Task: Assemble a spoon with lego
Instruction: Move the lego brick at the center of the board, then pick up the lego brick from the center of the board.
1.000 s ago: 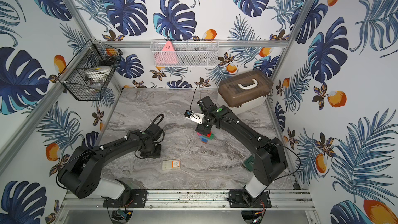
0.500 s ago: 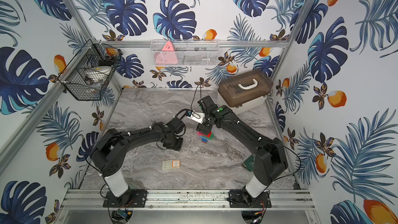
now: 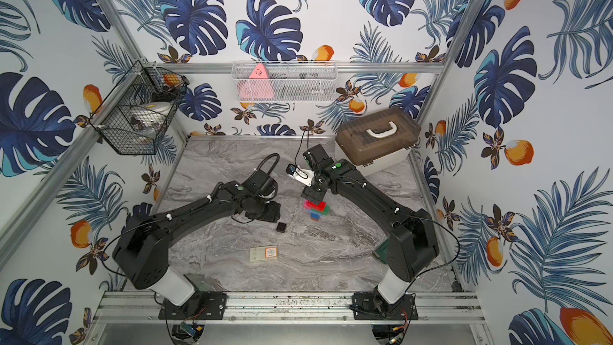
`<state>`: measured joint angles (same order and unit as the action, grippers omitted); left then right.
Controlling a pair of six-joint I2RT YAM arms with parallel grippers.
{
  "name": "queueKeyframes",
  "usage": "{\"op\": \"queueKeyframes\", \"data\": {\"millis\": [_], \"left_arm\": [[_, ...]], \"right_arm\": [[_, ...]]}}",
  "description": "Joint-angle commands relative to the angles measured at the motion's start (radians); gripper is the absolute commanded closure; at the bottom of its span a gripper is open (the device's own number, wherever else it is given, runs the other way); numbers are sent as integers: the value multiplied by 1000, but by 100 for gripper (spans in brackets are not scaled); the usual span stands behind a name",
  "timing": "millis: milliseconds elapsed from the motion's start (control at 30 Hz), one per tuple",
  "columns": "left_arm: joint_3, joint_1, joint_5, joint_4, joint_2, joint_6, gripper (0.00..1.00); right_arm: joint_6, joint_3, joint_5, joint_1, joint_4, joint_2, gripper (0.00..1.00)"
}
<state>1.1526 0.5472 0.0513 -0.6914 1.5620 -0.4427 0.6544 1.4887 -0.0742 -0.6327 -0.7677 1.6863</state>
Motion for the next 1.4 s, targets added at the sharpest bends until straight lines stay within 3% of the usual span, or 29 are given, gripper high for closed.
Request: {"op": "queueKeyframes", "data": {"millis": [0, 167, 533, 933, 1367], "left_arm": [[-9, -67, -22, -108, -90, 55, 31], [-32, -135, -17, -188, -218, 90, 30], [-96, -158, 16, -248, -356, 87, 29], [-102, -165, 50, -247, -377, 75, 29], [-107, -165, 60, -235, -373, 66, 30]], "right_arm": [[-91, 37, -39, -43, -63, 44, 21], [-206, 114, -62, -153, -107, 158, 23], [-449, 269, -8, -273, -205, 411, 33], [-452, 211, 16, -310, -152, 473, 39], [-452, 226, -4, -326, -133, 520, 52]]}}
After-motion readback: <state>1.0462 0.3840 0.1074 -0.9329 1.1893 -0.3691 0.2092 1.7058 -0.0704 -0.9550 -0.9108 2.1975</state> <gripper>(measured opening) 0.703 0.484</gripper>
